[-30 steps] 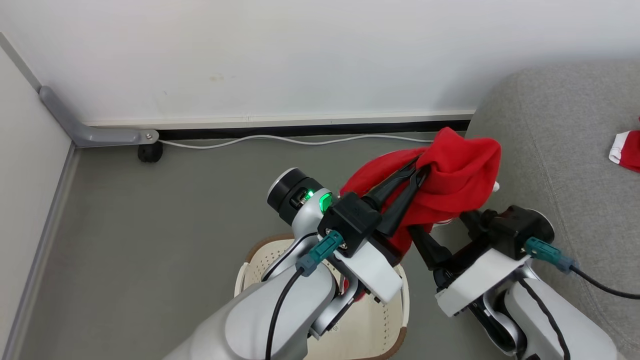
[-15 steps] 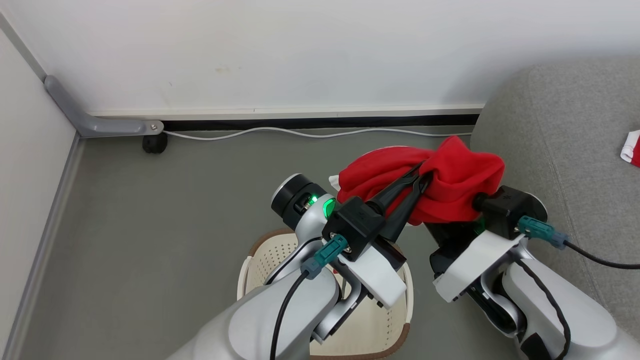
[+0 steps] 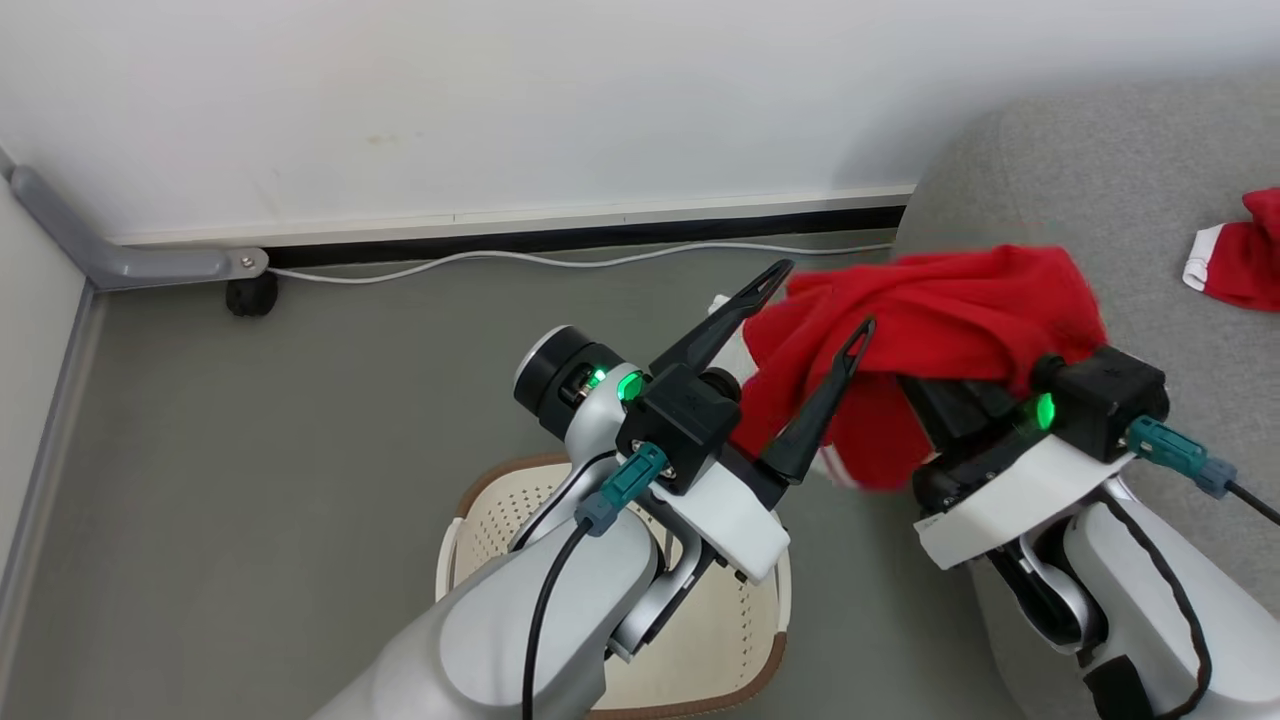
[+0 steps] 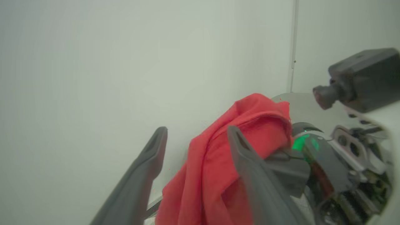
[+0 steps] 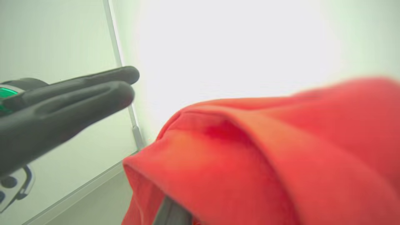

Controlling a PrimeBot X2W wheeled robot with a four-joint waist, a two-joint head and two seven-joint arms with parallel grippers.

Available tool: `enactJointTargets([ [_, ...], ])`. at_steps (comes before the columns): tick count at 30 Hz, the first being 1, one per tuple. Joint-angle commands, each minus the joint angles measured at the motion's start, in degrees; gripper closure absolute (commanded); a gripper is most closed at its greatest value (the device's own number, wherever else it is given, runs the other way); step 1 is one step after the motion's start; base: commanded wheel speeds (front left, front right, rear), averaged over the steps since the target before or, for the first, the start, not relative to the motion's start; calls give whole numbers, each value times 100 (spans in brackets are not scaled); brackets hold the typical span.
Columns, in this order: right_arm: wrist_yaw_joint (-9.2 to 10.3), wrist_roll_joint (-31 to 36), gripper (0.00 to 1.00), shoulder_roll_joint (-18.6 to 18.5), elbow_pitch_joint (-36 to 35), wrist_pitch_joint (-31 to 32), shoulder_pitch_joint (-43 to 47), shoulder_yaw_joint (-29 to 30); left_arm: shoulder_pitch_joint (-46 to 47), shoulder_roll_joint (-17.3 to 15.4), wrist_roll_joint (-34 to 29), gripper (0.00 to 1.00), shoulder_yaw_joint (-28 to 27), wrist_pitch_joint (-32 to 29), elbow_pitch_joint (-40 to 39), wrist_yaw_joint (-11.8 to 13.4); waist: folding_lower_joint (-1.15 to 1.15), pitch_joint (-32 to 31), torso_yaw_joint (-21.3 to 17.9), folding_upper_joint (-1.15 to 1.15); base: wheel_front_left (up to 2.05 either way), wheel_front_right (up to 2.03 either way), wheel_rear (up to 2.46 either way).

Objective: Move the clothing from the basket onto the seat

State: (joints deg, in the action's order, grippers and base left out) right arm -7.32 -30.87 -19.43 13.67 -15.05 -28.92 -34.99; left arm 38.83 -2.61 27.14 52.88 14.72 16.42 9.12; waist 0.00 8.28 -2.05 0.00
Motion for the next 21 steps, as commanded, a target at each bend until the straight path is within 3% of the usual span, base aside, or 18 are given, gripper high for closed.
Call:
enactJointTargets([
  [1, -17, 128, 100, -35, -233, 5, 152, 138, 14, -27, -92, 0, -259, 27, -78, -24, 0, 8, -99, 0, 0, 0, 0],
  [16, -17, 388, 100, -103, -412, 5, 371, 982, -363, -27, -323, 0, -700, 28, 263, -379, 0, -14, -1050, 0, 0, 0, 0],
  [21, -17, 420, 100, -135, -476, 5, 386, 1216, -468, -27, -398, 0, -852, 28, 336, -506, 0, -44, -1526, 0, 0, 0, 0],
])
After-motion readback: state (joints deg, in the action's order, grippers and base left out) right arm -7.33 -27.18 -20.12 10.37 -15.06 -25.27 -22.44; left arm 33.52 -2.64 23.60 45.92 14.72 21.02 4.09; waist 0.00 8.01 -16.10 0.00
